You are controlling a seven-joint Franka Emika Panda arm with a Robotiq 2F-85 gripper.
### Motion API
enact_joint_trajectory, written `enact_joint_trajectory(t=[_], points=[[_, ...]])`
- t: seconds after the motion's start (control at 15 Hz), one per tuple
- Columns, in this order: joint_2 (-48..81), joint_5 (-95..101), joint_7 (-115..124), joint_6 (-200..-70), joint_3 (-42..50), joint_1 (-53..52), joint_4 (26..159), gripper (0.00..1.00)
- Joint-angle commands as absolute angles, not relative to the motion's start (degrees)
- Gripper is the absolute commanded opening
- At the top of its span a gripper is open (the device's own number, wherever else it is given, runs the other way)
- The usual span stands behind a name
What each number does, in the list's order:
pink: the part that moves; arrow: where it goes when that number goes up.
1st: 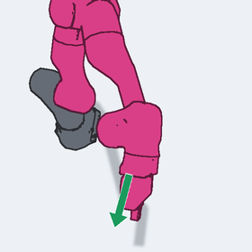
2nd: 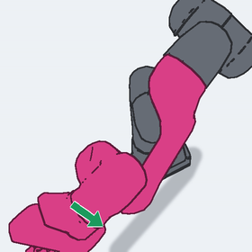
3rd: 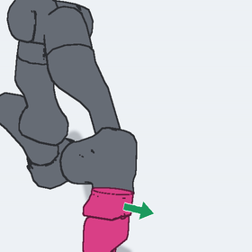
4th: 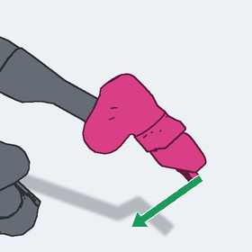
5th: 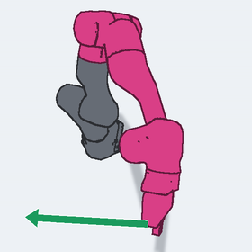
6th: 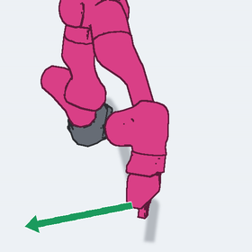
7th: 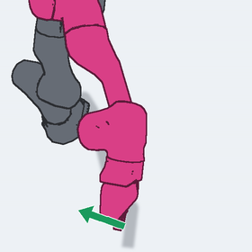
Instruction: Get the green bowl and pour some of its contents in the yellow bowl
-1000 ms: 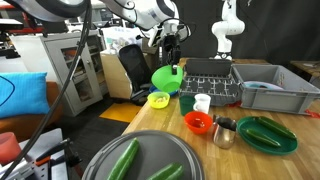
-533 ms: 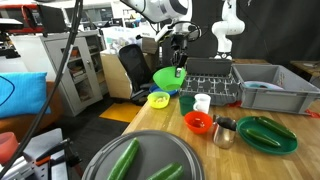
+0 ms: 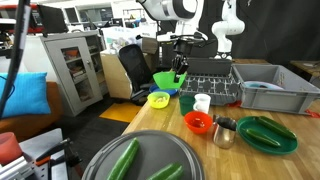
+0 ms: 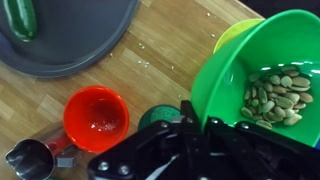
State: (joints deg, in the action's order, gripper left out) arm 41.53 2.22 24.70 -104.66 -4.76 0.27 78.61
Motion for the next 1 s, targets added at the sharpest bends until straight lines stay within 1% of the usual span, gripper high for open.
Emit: enact_joint_trajectory(t=[0.0, 0.33, 0.6, 0.8, 0.93], points=[[33.9, -6.3, 20.4, -118.8, -2.8, 2.2, 93.0, 0.01], [25.5, -20.7, 10.1, -134.9, -3.1, 5.7, 110.7, 0.01], [18.6, -35.8, -1.1, -149.1, -5.9, 8.9, 126.2, 0.01], [12.0, -51.3, -14.7, -154.6, -10.1, 11.5, 139.5, 0.01], [9.3, -61.2, -23.2, -154.9, -11.2, 11.5, 145.2, 0.01]])
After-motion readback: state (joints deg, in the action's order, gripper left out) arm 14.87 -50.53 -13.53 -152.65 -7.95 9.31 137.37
